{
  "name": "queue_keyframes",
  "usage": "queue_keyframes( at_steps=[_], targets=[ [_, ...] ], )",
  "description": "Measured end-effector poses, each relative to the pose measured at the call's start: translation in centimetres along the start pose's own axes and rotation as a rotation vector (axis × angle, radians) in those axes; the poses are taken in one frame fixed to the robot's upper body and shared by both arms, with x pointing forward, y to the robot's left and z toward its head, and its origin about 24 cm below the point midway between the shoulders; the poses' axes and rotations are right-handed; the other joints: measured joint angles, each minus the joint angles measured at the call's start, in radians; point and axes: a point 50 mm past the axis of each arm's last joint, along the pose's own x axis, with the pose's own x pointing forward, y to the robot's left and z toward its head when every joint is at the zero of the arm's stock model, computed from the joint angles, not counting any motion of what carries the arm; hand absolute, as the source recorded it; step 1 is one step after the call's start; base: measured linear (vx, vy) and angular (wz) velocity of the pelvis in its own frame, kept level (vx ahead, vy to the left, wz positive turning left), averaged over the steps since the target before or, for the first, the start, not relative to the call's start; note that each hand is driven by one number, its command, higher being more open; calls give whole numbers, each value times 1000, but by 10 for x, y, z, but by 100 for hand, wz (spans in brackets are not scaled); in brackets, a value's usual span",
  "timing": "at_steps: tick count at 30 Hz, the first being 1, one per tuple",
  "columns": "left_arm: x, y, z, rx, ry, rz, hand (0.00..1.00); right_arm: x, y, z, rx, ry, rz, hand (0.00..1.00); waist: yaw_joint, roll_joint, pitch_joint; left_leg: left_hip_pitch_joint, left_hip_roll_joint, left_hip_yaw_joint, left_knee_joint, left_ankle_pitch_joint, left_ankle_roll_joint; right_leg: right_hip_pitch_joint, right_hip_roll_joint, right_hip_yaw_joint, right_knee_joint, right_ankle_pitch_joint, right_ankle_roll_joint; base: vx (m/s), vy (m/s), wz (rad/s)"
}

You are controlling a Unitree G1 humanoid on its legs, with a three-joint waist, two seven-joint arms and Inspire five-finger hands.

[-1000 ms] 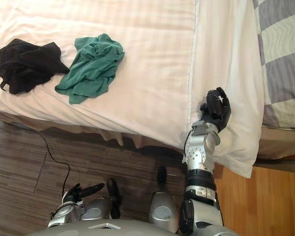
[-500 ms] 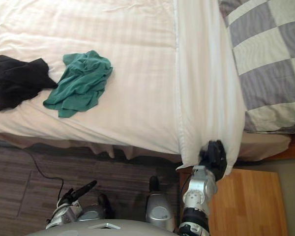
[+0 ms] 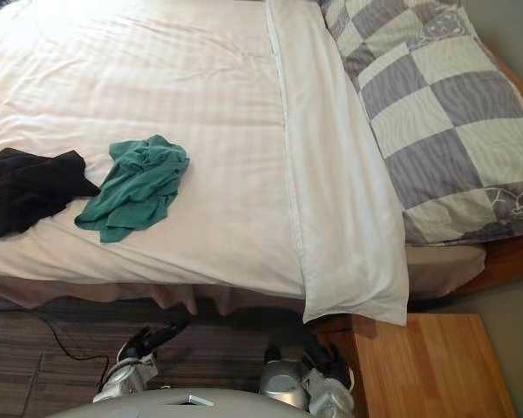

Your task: Tidy up the quilt and then pick up the clothes from the bed and put them into the laundry hamper

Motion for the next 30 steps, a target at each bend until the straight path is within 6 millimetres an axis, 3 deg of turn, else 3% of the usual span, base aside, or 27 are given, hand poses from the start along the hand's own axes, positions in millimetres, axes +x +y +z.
queue_keyframes(
  at_steps=[2,3,5,6,7,9,11,12,13,14,15,16,18,19,20,21,22,23,24,25,26,27,29,30],
  targets=[
    [1,6,10,15,-37,6,100,1,4,7,-141,-36,45,100,11,-9,23,-172,71,-76,361,-54,8,5,-26,-40,26,-35,2,-171,-61,61],
    [1,8,10,22,-39,8,100,2,5,9,-185,-44,54,100,17,-12,29,-208,88,-95,441,-48,7,9,-29,-45,30,-37,3,-203,-19,31],
    [0,8,7,36,-32,8,100,3,5,13,-284,-65,71,100,35,9,33,-277,101,-169,570,-34,0,19,-39,-47,41,-38,5,-98,70,12],
    [-1,14,2,58,-29,18,100,5,8,16,-345,-74,79,100,32,17,32,-299,107,-191,607,-69,13,14,-50,-50,36,-31,16,-38,172,11],
    [-1,15,2,70,-34,17,100,6,9,17,-372,-75,85,100,32,18,32,-306,122,-195,610,-89,18,11,-50,-49,31,-26,24,-25,197,8],
    [0,22,8,111,-53,25,100,10,15,20,-425,-74,91,100,32,9,34,-303,231,-225,539,-132,37,-3,-62,-28,28,-1,48,29,314,-8],
    [0,28,12,137,-74,50,100,12,16,21,-427,-67,80,100,34,-10,41,-267,303,-258,400,-125,52,-10,-108,-6,41,8,79,26,324,-11],
    [0,28,12,143,-77,51,100,12,16,20,-431,-63,78,100,35,-18,41,-255,313,-276,348,-113,69,-10,-132,3,40,11,102,13,561,-11],
    [1,31,17,162,-92,64,100,12,18,17,-454,-51,83,100,36,-48,38,-237,289,-307,279,-61,-51,-11,-206,35,26,24,142,15,642,-12],
    [2,36,25,175,-110,79,100,11,22,10,-458,-26,96,100,43,-73,32,-235,240,-288,296,-62,-88,-12,-242,58,2,24,151,25,762,-8],
    [4,45,31,217,-115,112,100,9,32,-1,-446,20,138,100,39,-94,1,-272,218,-282,335,-82,-96,-26,-218,78,28,12,170,83,522,-3],
    [5,41,34,272,-119,103,100,8,33,-2,-461,23,168,100,36,-101,-11,-294,212,-294,377,-90,-119,-27,-185,49,39,29,149,127,489,-14],
    [7,37,35,354,-96,71,100,5,39,-8,-430,33,178,100,32,-127,-25,-304,161,-267,428,-140,-110,-4,-239,2,-38,140,104,57,454,-43],
    [9,35,33,412,-77,55,100,5,47,-8,-430,34,188,100,42,-131,-41,-282,152,-189,413,-146,-96,-39,-243,-6,-76,262,-14,-48,454,-79],
    [9,34,32,430,-73,47,100,6,49,-6,-451,36,194,100,42,-129,-45,-271,158,-157,390,-140,-80,-63,-240,-40,-73,285,-42,-15,449,-97],
    [9,31,31,458,-73,27,100,8,56,1,-488,19,216,100,31,-127,-44,-247,139,-124,337,-120,-52,-93,-222,-157,1,275,-41,50,234,-68],
    [9,28,28,470,-67,12,100,8,57,1,-509,21,223,100,31,-115,-38,-222,135,-115,304,-108,-46,-101,-183,-224,55,219,-43,80,265,-57],
    [8,26,22,476,-43,-4,100,8,57,0,-529,17,228,100,26,-90,-40,-205,144,-124,270,-102,-42,-99,-90,-221,111,102,-28,59,192,-37],
    [8,24,20,486,-34,-14,100,8,58,2,-550,6,231,100,20,-80,-42,-200,146,-131,255,-98,-40,-93,-39,-206,115,50,-36,75,151,3],
    [8,21,17,502,-27,-29,100,8,61,4,-607,-20,245,100,0,-72,-39,-197,142,-151,225,-89,-39,-63,46,-185,90,-31,-50,91,52,35],
    [8,17,15,520,-16,-39,100,7,62,4,-653,-34,250,100,-3,-74,-37,-185,105,-163,195,-76,-37,-8,61,-226,26,-54,-59,123,26,44],
    [8,14,14,524,-13,-43,100,7,63,5,-682,-43,255,100,-5,-75,-39,-181,98,-174,184,-70,-36,7,59,-229,10,-53,-58,104,3,47],
    [7,8,7,543,4,-56,100,8,63,8,-737,-64,270,100,-15,-51,-36,-127,78,-200,99,-18,-26,45,54,-247,14,-54,-60,136,8,51],
    [6,5,5,541,7,-65,100,8,63,9,-755,-71,274,100,-9,-40,-29,-90,78,-201,62,5,-26,42,51,-240,70,-67,-80,147,-16,26]
  ],
)
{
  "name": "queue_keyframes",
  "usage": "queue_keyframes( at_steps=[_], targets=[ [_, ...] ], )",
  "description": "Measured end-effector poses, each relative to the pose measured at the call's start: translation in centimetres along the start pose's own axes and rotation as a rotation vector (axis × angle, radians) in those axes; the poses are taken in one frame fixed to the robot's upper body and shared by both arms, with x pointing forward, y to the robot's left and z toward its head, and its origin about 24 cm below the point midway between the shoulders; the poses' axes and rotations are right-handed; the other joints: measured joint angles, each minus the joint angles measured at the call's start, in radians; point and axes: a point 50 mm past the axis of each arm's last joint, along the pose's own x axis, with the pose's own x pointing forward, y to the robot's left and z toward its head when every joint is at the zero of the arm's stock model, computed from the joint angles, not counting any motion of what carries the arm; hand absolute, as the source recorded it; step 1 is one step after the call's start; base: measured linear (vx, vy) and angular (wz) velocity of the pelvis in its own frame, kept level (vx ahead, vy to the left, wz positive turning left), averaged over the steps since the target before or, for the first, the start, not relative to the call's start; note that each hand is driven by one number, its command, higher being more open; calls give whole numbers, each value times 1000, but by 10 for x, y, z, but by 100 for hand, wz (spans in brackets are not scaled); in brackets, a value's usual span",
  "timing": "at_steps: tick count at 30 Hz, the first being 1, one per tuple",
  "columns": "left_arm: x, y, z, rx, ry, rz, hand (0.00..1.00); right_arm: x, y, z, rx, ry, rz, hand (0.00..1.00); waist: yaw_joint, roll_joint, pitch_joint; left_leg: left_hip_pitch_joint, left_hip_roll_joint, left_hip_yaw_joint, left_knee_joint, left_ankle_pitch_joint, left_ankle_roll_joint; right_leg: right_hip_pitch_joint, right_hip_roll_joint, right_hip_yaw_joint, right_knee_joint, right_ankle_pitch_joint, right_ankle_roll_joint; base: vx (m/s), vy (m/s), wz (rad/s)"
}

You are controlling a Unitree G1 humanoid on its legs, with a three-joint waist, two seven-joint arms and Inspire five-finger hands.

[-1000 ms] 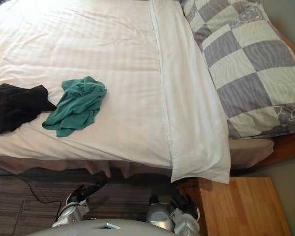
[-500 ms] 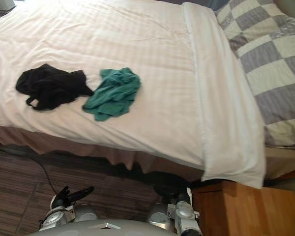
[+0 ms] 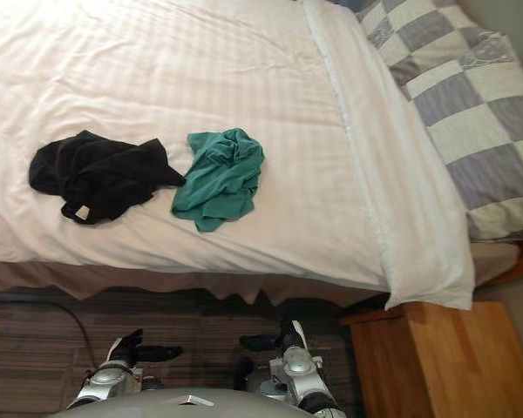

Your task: Tidy up the quilt and then pick up the clothes from the bed and put them into the laundry hamper

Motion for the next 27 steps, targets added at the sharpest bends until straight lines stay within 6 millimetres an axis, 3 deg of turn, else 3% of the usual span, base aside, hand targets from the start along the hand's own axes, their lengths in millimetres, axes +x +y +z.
queue_keyframes(
  at_steps=[1,3,4,5,7,8,9,10,11,12,13,14,15,16,17,18,19,20,22,24,27],
  targets=[
    [1,-5,5,-5,-12,-9,100,2,-3,4,-42,-17,2,100,6,40,27,33,20,5,-10,10,-2,-64,0,10,136,-52,-21,69,-61,3],
    [1,1,5,2,-12,3,100,1,6,6,-83,-35,35,100,11,-2,23,5,2,-3,83,-16,-10,-54,-10,68,44,-50,4,19,-105,8],
    [1,-4,11,-1,-37,-9,100,2,2,6,-104,-31,31,100,13,24,35,-44,25,-24,206,-28,-6,-53,-10,78,55,-51,-7,36,-74,5],
    [1,-6,14,-5,-50,-13,100,3,-1,6,-114,-29,25,100,15,30,38,-78,30,-40,278,-22,-13,-49,-12,85,45,-58,-2,29,-63,-16],
    [0,-18,32,-60,-118,-21,100,6,-21,10,-149,-27,-21,100,16,92,96,-177,62,-94,547,61,-71,7,-13,107,16,-68,5,26,18,-27],
    [0,-20,35,-89,-132,-8,100,6,-25,9,-133,-15,-41,100,14,102,111,-234,79,-103,678,167,-69,42,-24,121,-2,-65,6,42,82,-37],
    [0,-19,36,-89,-136,-1,100,6,-26,8,-129,-9,-50,100,16,104,111,-253,84,-101,730,215,-70,58,-33,132,-13,-65,6,90,113,-55],
    [0,-17,36,-80,-142,8,100,5,-28,5,-94,5,-67,100,10,104,110,-276,100,-57,786,145,-57,84,-62,146,-39,-58,20,114,100,-49],
    [0,-17,36,-79,-142,8,100,5,-29,4,-76,11,-73,100,9,104,110,-280,108,-33,774,121,-54,95,-69,156,-58,-47,35,186,137,-60],
    [0,-14,38,-71,-147,13,100,5,-31,2,-44,20,-85,100,8,103,110,-280,116,4,689,85,-19,104,-82,172,-91,-27,58,172,116,-41],
    [0,-14,38,-67,-147,14,100,5,-32,2,-24,23,-90,100,6,102,110,-277,117,7,625,68,-8,103,-85,183,-101,-21,67,308,260,-55],
    [1,-14,37,-50,-143,11,100,7,-35,4,4,35,-100,100,0,98,112,-260,116,-11,413,45,4,97,-91,207,-110,-6,89,271,270,-42],
    [1,-13,36,-38,-139,11,100,7,-35,4,6,42,-100,100,-4,92,115,-243,108,-23,303,47,5,91,-98,212,-110,-4,94,317,390,-47],
    [1,-11,35,-22,-135,16,100,8,-34,6,24,48,-101,100,-12,80,122,-211,95,-49,110,66,28,87,-116,217,-115,3,116,182,316,-27],
    [2,-9,35,-20,-134,20,100,8,-34,6,31,48,-103,100,-12,70,125,-198,86,-61,34,86,40,88,-130,218,-119,2,133,212,436,-18],
    [2,-9,35,-13,-133,19,100,8,-37,5,52,49,-114,100,-14,71,122,-187,71,-76,-75,168,63,94,-159,215,-125,-2,178,220,467,4],
    [2,-7,39,4,-144,15,100,8,-34,4,64,56,-114,100,-12,34,128,-179,25,-70,-69,206,-38,111,-198,212,-138,-3,216,268,494,37],
    [4,2,41,33,-148,30,100,7,-22,1,85,70,-85,100,-11,-18,117,-203,-34,-79,-46,185,-12,116,-239,202,-145,11,242,263,360,59],
    [5,10,38,57,-120,29,100,6,-7,2,85,71,-28,100,-5,-43,100,-231,-65,-95,24,131,0,136,-243,163,-161,54,244,196,203,41],
    [7,8,36,83,-80,6,100,8,-3,7,77,74,-8,100,0,-36,92,-219,-73,-80,58,82,21,126,-260,189,-120,128,242,134,255,-10],
    [7,9,34,87,-57,5,100,8,-3,10,3,59,0,100,15,-30,89,-184,-62,-53,23,80,32,15,-247,222,53,171,187,38,191,-39]
  ],
)
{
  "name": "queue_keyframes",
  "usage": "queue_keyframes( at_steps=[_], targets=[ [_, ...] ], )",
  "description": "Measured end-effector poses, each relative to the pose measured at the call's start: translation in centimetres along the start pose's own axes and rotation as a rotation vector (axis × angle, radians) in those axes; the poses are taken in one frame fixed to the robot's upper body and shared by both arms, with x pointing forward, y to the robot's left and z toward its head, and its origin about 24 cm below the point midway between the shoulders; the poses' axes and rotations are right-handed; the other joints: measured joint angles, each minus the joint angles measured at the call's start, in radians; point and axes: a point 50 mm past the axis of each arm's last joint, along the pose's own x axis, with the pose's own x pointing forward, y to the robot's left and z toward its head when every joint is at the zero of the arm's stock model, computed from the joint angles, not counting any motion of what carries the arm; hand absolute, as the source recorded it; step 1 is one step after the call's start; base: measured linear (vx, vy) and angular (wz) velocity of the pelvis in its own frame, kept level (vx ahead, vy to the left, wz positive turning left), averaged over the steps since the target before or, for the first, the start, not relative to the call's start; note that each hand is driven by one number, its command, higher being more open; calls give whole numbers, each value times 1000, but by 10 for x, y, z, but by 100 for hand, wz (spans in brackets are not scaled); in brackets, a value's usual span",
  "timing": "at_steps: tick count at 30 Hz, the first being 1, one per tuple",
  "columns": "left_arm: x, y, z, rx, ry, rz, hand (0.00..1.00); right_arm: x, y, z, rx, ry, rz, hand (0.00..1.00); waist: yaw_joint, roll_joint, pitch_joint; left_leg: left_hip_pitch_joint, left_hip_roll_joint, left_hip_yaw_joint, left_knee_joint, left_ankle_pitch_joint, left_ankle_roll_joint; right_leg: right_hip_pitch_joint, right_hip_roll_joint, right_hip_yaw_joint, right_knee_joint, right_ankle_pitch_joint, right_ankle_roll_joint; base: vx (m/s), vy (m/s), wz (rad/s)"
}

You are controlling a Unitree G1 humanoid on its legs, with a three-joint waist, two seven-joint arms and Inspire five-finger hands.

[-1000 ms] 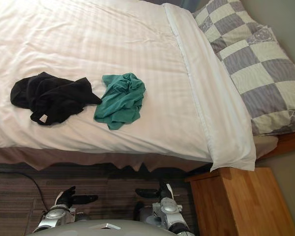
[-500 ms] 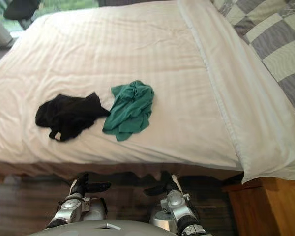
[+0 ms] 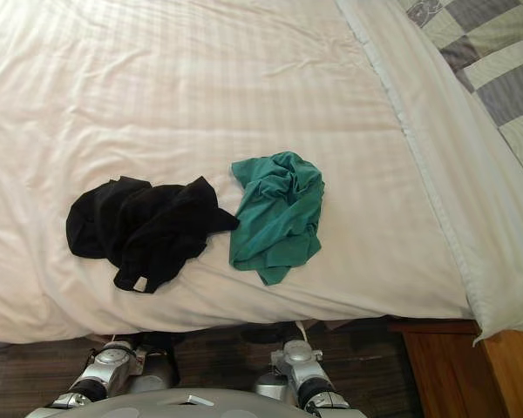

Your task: Tidy up the quilt and then pick up the clothes from the bed and put them into the laundry hamper

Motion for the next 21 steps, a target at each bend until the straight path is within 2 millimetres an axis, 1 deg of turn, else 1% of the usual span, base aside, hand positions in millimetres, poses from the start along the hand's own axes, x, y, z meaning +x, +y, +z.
queue_keyframes(
  at_steps=[1,2,3,4,5,7,8,9,11,13,15,16,17,18,19,20,21],
  targets=[
    [0,3,-4,11,12,6,100,0,1,-1,-18,9,1,100,-3,7,-3,20,9,-2,-39,15,3,-34,23,27,41,-38,-18,0,0,0],
    [-1,4,-5,27,13,7,100,0,2,-2,-30,15,6,100,-5,4,-7,26,13,-13,-61,26,2,-34,51,56,43,-76,-18,-28,-50,31],
    [-1,4,-5,63,-1,4,100,0,2,-5,-63,24,11,100,-6,-4,-12,34,5,-40,-105,54,0,-29,117,100,23,-138,-24,-21,-143,68],
    [-1,3,-4,74,-9,-1,100,-1,3,-8,-65,41,9,100,-6,-14,-19,37,-23,-68,-141,82,-4,-14,137,74,-5,-189,-65,-7,-132,78],
    [-1,1,-3,76,-11,-7,100,-1,4,-8,-69,43,12,100,-3,-24,-27,39,-35,-83,-169,108,-5,7,131,69,-21,-202,-60,-4,-105,72],
    [-1,-4,-4,82,-9,-14,100,0,3,-8,-81,40,15,100,-4,-11,-27,56,-44,-113,-253,170,-11,29,130,26,-51,-235,-61,-36,-147,56],
    [-2,-10,-3,85,-13,-26,100,0,4,-7,-100,33,19,100,-3,-8,-26,57,-47,-132,-293,206,-19,45,131,-8,-82,-254,-52,-49,-139,49],
    [-1,-10,-1,86,-18,-25,100,0,4,-6,-105,28,21,100,-2,-6,-22,48,-46,-141,-292,213,-20,53,133,-21,-97,-260,-49,-101,-144,45],
    [-2,-18,2,86,-32,-36,100,0,5,-5,-122,25,26,100,2,11,-12,42,-29,-162,-295,233,-21,78,157,-41,-128,-260,-50,-137,-105,31],
    [-2,-20,4,80,-43,-30,100,0,3,-6,-123,26,21,100,4,19,-9,38,-23,-171,-296,237,-22,84,165,-56,-134,-259,-50,-129,-27,25],
    [-3,-28,12,61,-77,-32,100,1,-1,-4,-127,21,9,100,6,34,-7,-13,-28,-198,-292,238,-16,54,166,-84,-134,-262,-52,-120,18,42],
    [-4,-33,15,55,-89,-38,100,2,-6,-3,-129,21,-2,100,7,44,-9,-42,-35,-214,-291,245,-6,34,167,-92,-130,-261,-51,-93,44,56],
    [-5,-37,19,70,-114,-41,100,2,-8,-2,-124,21,-16,100,6,53,-8,-77,-47,-231,-294,237,16,15,164,-109,-129,-260,-53,-37,51,66],
    [-4,-38,23,76,-128,-39,100,2,-9,-2,-107,24,-31,100,4,49,-5,-93,-63,-224,-294,192,45,16,155,-122,-143,-257,-58,-12,71,77],
    [-3,-35,30,79,-149,-25,100,1,-4,-3,-77,29,-34,100,4,13,7,-96,-95,-188,-268,129,65,32,109,-140,-165,-251,-64,26,73,69],
    [-3,-32,35,81,-164,-14,100,1,-2,-2,-50,33,-40,100,5,-4,17,-114,-113,-159,-185,128,79,43,90,-152,-161,-252,-62,122,73,42],
    [-4,-35,28,74,-145,-16,100,1,-8,-7,-4,52,-62,100,5,18,8,-79,-121,-124,-141,150,68,64,87,-147,-151,-246,-52,140,65,32]
  ],
)
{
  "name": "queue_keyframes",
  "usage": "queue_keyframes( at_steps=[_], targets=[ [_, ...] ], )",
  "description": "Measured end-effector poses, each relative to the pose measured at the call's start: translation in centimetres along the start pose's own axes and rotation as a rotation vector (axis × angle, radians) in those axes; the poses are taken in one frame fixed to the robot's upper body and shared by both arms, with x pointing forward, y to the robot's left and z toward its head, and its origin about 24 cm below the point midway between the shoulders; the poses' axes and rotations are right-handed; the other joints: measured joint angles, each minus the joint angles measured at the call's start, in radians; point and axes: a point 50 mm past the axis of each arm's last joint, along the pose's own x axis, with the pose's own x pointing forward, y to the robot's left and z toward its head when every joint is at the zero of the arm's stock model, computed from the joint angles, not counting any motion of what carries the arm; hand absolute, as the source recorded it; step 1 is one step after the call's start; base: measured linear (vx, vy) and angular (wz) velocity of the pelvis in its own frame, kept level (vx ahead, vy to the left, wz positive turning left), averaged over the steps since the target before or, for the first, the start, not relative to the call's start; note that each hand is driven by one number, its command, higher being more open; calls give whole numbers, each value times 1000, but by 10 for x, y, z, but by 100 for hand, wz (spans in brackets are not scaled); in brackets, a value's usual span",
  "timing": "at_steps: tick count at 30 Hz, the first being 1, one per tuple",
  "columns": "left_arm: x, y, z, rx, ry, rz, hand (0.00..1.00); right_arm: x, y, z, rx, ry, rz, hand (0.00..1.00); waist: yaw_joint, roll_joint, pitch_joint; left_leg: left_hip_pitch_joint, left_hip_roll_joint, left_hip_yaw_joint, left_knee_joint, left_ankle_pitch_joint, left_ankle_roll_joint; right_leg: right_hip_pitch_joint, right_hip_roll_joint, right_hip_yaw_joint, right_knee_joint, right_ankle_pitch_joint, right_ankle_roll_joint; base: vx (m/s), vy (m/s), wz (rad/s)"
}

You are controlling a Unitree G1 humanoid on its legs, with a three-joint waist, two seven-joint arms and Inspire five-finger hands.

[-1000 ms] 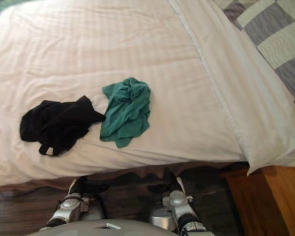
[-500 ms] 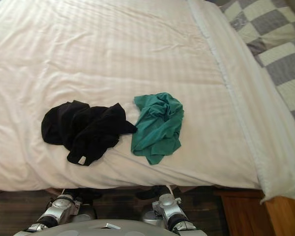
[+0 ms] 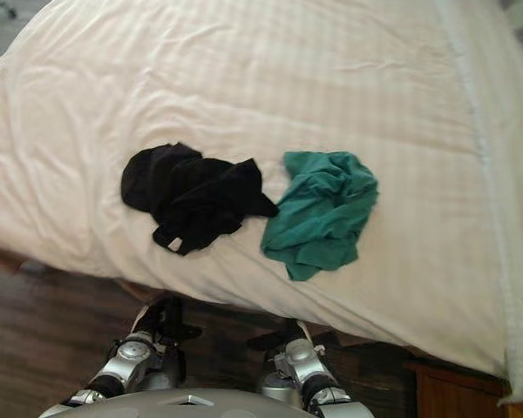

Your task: Tidy up the quilt and then pick up the clothes from the bed and put them into the laundry hamper

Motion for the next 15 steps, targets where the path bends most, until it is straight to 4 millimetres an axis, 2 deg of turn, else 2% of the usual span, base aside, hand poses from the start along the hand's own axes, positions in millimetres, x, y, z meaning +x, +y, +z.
queue_keyframes(
  at_steps=[1,2,5,8,12,14,15],
  targets=[
    [0,-1,-2,-3,9,-1,100,0,-3,-1,38,7,-12,100,-13,2,-4,39,-15,2,-63,22,-20,16,-8,14,0,1,-1,163,73,8],
    [-2,-1,-6,-8,17,-1,100,0,-5,-6,111,29,-26,100,-12,2,-6,98,-24,0,-159,58,-20,23,-9,34,-2,11,-3,107,60,14],
    [-2,8,-16,-8,61,22,100,-1,-7,-16,255,68,-51,100,-10,-20,-17,98,-28,-8,-156,59,-20,29,-10,34,-2,24,4,90,3,10],
    [-2,20,-27,-129,113,77,100,-3,-7,-31,434,135,-77,100,-14,-36,-26,116,-23,-17,-160,57,-23,58,-1,32,-1,27,2,41,-43,14],
    [-9,50,-59,-572,245,251,100,-9,-10,-59,812,233,-158,100,-17,-36,-34,139,-3,-26,-161,47,-36,83,19,34,-1,30,-3,-17,-57,0],
    [-24,70,-93,-911,320,410,100,-17,-19,-91,1110,327,-265,100,-10,-29,-39,154,17,-28,-161,34,-46,93,39,36,7,47,-28,-38,-44,-3],
    [-29,75,-103,-985,342,454,100,-21,-22,-103,1182,355,-302,100,-5,-25,-43,157,24,-24,-160,30,-48,92,44,35,11,52,-36,-26,-17,-12]
  ],
)
